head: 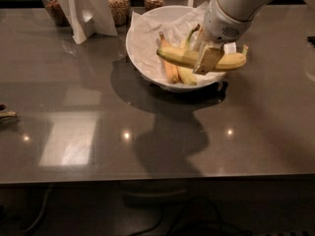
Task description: Pick banana from white bowl
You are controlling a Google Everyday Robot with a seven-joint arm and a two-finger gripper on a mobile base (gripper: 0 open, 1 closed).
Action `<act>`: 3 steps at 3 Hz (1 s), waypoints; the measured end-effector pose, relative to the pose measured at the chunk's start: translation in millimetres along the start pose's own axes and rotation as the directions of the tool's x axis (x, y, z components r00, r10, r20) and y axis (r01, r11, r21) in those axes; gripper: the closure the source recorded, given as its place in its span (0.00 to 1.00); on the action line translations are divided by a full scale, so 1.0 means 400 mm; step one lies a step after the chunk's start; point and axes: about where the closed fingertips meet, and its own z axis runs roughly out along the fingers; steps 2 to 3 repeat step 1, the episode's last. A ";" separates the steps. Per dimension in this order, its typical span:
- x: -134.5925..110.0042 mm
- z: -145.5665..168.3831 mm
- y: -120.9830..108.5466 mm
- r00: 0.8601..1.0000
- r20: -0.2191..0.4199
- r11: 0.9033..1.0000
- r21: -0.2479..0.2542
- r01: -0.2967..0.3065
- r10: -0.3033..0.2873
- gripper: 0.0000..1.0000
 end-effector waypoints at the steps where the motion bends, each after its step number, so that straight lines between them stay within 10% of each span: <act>1: -0.006 -0.037 -0.005 0.998 -0.044 0.999 -0.004 0.044 -0.044 1.00; 3: -0.006 -0.037 -0.005 0.998 -0.044 0.999 -0.004 0.044 -0.044 1.00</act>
Offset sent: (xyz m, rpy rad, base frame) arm 0.0000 0.0000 0.0000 0.0000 0.0000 0.0000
